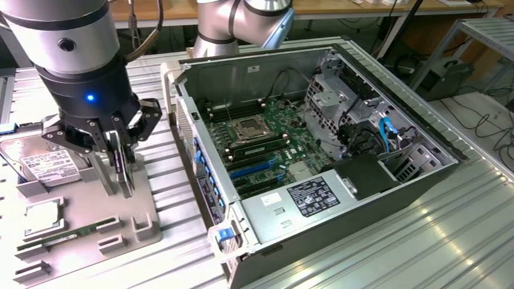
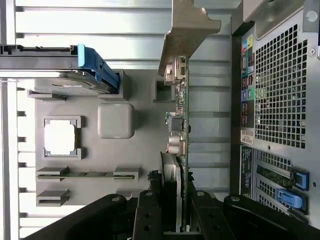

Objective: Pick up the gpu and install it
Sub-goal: 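Pick up the gpu and move the gpu toward the slot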

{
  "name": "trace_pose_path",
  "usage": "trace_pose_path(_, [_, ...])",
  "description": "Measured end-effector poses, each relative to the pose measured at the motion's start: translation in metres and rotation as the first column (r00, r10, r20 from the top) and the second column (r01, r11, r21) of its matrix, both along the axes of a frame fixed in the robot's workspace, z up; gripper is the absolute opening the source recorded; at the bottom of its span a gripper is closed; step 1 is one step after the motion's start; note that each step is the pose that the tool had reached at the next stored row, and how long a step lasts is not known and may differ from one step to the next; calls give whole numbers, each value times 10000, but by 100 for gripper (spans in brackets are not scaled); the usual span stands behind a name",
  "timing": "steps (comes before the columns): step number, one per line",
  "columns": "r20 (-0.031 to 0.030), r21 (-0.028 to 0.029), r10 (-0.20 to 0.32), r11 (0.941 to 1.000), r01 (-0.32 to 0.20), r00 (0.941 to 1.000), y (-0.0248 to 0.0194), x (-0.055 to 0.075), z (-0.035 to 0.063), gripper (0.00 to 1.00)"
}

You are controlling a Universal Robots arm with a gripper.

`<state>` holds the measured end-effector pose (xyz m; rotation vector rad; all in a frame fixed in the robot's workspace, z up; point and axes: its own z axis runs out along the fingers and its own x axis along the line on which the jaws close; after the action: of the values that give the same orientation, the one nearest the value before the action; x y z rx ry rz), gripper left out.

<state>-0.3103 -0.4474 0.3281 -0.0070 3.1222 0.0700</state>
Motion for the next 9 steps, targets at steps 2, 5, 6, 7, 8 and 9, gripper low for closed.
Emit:
trace_pose_path(2, [1,1,0,10000,0,10000,0,0,160,27])
trace_pose_path(5, [1,1,0,10000,0,10000,0,0,296,27])
trace_pose_path(6, [0,0,0,10000,0,10000,0,0,320,27])
trace_pose_path(7, [1,1,0,10000,0,10000,0,0,355,27])
trace_pose_path(8, [0,0,0,10000,0,10000,0,0,401,27])
trace_pose_path(9, [1,1,0,10000,0,10000,0,0,418,27])
